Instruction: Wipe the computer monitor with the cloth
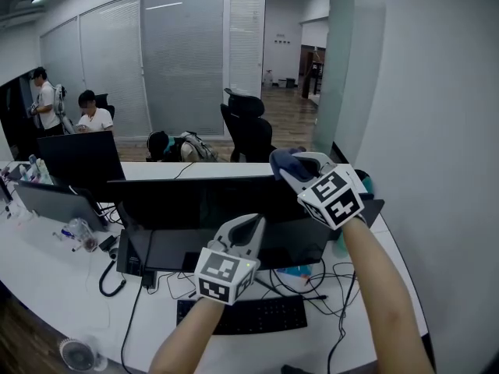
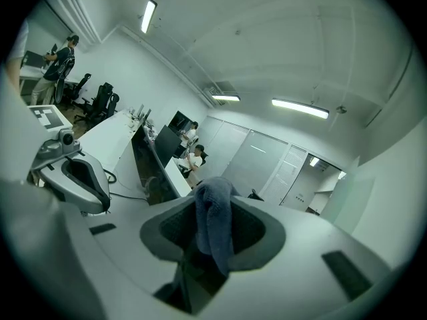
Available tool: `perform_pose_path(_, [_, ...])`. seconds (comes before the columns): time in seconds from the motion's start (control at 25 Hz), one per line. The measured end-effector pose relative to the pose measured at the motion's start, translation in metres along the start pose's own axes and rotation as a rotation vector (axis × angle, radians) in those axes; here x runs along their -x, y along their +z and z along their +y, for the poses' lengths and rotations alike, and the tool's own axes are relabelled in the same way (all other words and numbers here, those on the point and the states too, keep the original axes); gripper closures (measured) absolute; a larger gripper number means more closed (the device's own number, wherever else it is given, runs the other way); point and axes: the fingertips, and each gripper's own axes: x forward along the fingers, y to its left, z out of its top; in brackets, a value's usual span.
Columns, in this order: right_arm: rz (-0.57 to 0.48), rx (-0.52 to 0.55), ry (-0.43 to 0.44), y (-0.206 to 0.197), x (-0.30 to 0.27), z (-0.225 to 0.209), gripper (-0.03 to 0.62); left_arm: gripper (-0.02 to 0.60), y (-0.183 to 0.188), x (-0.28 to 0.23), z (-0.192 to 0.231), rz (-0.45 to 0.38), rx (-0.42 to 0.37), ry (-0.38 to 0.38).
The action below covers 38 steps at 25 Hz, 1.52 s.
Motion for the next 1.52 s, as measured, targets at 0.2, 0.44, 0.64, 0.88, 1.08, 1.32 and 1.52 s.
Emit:
perform_pose_path(0.2, [0.010,-0.001,0.000,0.010,-0.007,0.011,0.468,0.574,0.002,0.014,0.013,0.000,-0.004,0.013])
perform_pose_path(0.44, [0.017,0.018,-0.006,0.023,-0.016,0.028,0.470,0.574,0.003,0.028,0.024,-0.008,-0.003,0.011])
perform_pose_path(0.64, [0.026,0.014,-0.008,0.033,-0.024,0.039,0.468,0.574,0.008,0.037,0.030,-0.016,0.001,0.003])
perform_pose_path(0.88, [0.029,0.014,-0.003,0.044,-0.035,0.054,0.468,0.574,0.011,0.052,0.041,-0.027,0.013,-0.001])
perform_pose_path(1.08, [0.033,0.017,0.000,0.053,-0.045,0.065,0.468,0.574,0.012,0.063,0.055,-0.036,0.018,0.003])
perform_pose_path(1.32, [0.033,0.021,-0.013,0.064,-0.053,0.080,0.468,0.574,0.009,0.076,0.067,-0.035,0.012,-0.002])
perform_pose_path(1.52, [0.040,0.029,-0.023,0.074,-0.061,0.089,0.468,0.574,0.011,0.089,0.077,-0.041,0.018,-0.003])
